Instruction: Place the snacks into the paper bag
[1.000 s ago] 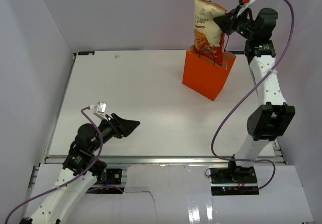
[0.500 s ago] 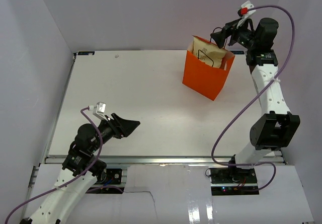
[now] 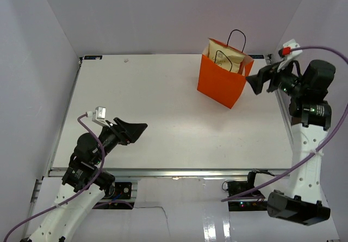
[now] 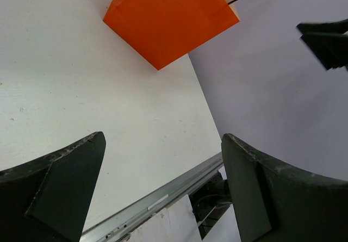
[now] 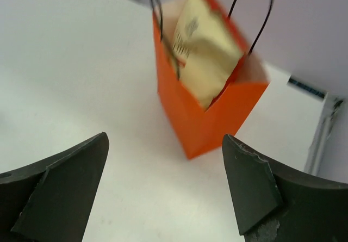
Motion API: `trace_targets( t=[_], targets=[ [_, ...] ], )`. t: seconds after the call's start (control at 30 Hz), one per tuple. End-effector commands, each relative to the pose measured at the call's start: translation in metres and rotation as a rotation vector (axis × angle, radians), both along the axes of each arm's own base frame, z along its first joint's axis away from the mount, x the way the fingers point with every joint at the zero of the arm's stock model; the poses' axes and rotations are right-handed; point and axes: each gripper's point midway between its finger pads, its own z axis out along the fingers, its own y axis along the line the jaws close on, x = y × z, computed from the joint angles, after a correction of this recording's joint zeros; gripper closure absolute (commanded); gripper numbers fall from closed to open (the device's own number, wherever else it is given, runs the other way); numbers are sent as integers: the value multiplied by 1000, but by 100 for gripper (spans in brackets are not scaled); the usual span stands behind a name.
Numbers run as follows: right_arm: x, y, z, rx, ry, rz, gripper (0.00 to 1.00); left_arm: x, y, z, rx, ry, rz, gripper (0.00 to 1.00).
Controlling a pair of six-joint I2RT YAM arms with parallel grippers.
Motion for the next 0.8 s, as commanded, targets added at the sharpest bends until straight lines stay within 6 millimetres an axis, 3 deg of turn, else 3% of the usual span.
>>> trace_targets(
  t=[0.0,0.17,0.27,0.77],
  targets=[
    [-37,2,-75,-35,217,5,10,0,2,12,19,-27,8,2],
    [-61,-10,-121,-5,348,-123,10,-1,1,15,61,-20,-14,2],
    [-63,-16,-132,20,385,-192,10,-3,2,18,92,-21,-18,2],
    [-59,-35,-115,59,329,-346,10,-15,16,21,121,-19,11,2]
  ],
)
